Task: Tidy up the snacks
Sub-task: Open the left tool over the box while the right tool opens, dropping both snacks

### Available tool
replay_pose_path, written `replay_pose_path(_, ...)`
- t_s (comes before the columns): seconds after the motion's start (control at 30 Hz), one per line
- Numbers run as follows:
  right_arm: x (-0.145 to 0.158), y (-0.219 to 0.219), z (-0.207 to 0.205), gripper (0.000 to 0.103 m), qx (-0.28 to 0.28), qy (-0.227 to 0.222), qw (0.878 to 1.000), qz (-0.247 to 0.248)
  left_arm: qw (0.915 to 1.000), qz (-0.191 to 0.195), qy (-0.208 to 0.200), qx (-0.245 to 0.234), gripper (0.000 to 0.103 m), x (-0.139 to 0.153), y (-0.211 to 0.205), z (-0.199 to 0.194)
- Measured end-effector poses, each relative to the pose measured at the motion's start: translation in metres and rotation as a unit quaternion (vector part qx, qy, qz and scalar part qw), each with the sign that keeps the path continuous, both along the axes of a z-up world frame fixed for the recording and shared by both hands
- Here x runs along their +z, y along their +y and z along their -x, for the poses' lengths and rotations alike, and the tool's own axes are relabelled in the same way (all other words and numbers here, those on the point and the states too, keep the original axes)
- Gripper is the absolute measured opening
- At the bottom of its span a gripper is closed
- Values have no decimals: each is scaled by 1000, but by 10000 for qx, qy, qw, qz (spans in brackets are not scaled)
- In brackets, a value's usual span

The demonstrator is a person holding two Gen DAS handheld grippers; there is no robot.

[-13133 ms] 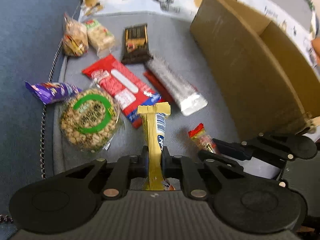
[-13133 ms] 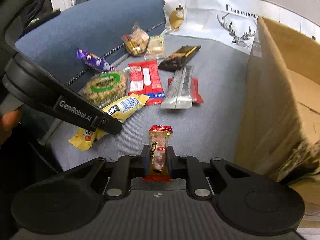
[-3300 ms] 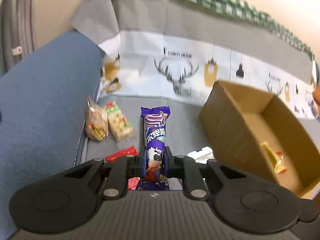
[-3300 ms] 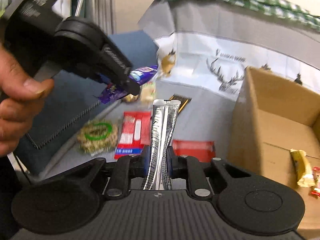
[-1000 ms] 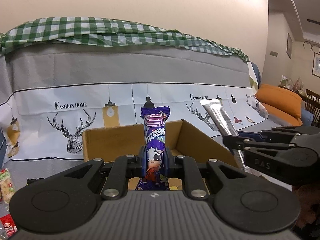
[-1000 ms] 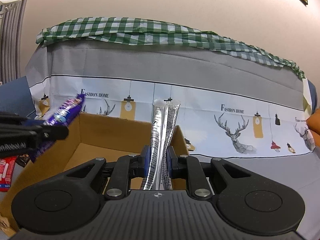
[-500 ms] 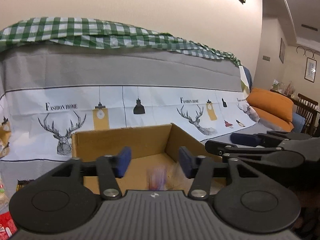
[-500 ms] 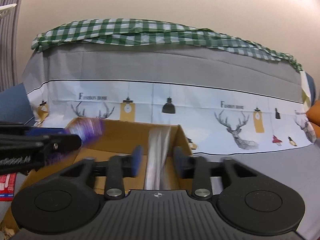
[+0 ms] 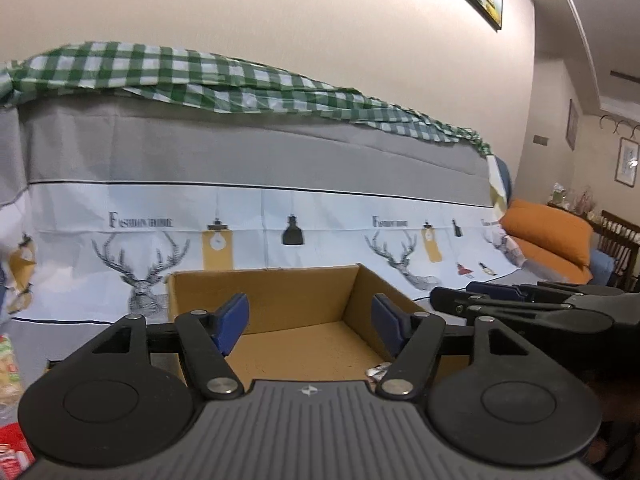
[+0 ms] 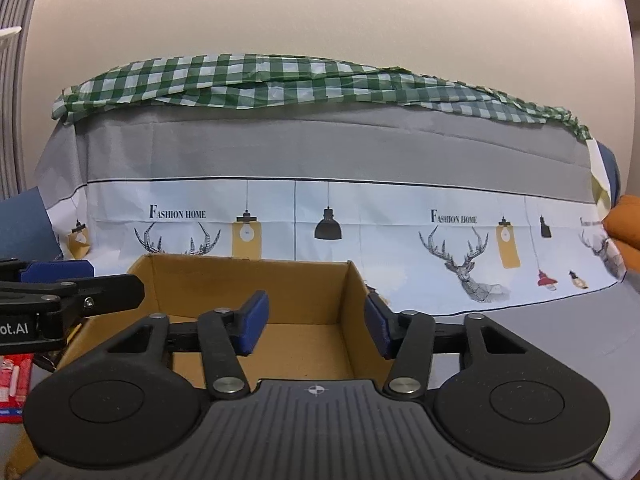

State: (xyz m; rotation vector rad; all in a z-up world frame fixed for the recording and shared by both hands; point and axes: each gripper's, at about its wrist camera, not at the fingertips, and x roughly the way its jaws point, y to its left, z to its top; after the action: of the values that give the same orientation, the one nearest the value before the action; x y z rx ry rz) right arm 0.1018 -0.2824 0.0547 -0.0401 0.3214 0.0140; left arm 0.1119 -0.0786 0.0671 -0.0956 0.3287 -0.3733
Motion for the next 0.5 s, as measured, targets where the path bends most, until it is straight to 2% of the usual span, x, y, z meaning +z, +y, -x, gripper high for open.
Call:
replay_pose_path(0.13, 1, 2, 0, 26, 55, 53, 9990, -431, 9998, -100, 30, 163, 73, 2, 17, 9)
replay_pose_path(0.23, 2, 8, 2, 16, 117, 81, 9968, -783, 9998, -168, 87, 55, 69, 8, 36, 19)
replay_pose_path(0.3, 3, 15, 4, 13, 201, 80, 9950, -973, 9996, -259, 70, 26, 49, 14, 52, 25)
replay_pose_path(0.33, 3, 20, 6, 11, 268, 77, 9942, -1038, 9993, -351, 62, 114, 27, 17, 60, 27)
replay_pose_path(0.37, 3, 26, 8, 9, 364, 84, 9933, -1095, 9984, -510, 49, 235, 17, 21, 67, 28)
replay_pose_path(0.43, 4, 39, 12, 8, 555, 87, 9918, -1149, 9957, -825, -93, 416, 11, 28, 86, 30)
replay_pose_path(0.5, 6, 55, 19, 7, 827, 36, 9892, -1207, 9915, -1085, -212, 686, 11, 32, 109, 28)
